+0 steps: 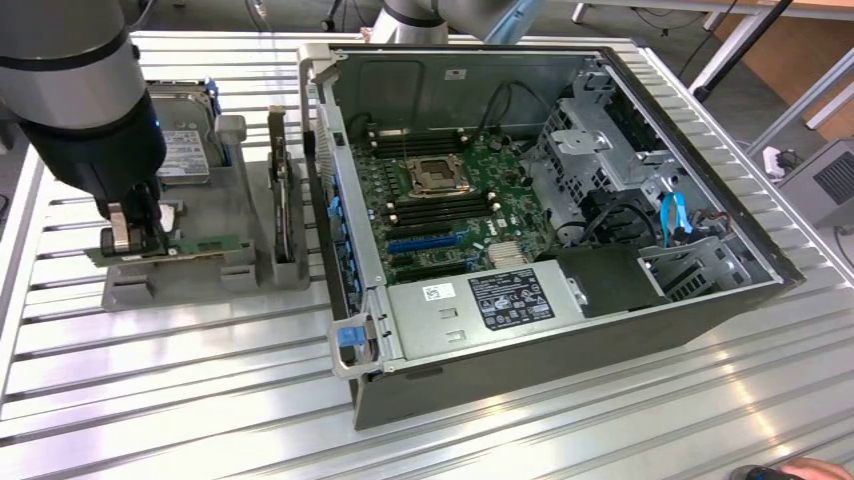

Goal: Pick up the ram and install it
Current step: 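Pick up the ram and move it above insertion slot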

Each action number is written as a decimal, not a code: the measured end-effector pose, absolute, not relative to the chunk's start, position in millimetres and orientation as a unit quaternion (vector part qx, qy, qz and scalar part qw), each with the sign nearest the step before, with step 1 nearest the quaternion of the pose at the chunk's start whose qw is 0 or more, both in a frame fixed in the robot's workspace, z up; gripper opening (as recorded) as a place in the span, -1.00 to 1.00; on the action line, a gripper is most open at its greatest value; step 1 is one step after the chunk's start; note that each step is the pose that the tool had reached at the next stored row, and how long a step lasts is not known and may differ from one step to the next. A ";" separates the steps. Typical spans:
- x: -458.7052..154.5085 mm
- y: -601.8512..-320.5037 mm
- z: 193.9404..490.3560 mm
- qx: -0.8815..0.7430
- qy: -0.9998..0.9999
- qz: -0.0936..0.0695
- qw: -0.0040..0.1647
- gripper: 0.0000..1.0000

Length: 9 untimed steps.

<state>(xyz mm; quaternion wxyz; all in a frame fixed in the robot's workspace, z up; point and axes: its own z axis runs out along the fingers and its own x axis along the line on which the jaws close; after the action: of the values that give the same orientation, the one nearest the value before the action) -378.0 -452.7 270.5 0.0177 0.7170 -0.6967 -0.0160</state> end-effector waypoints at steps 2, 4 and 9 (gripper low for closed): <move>-378.1 -452.7 275.4 0.717 -0.697 -0.016 0.018 -0.73; -378.1 -452.7 279.7 0.717 -0.697 -0.016 0.018 -0.73; -378.1 -452.5 293.6 0.717 -0.697 -0.016 0.018 -0.73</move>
<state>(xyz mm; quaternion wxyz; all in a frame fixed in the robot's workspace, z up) -378.1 -452.5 293.6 0.0177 0.7170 -0.6967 -0.0160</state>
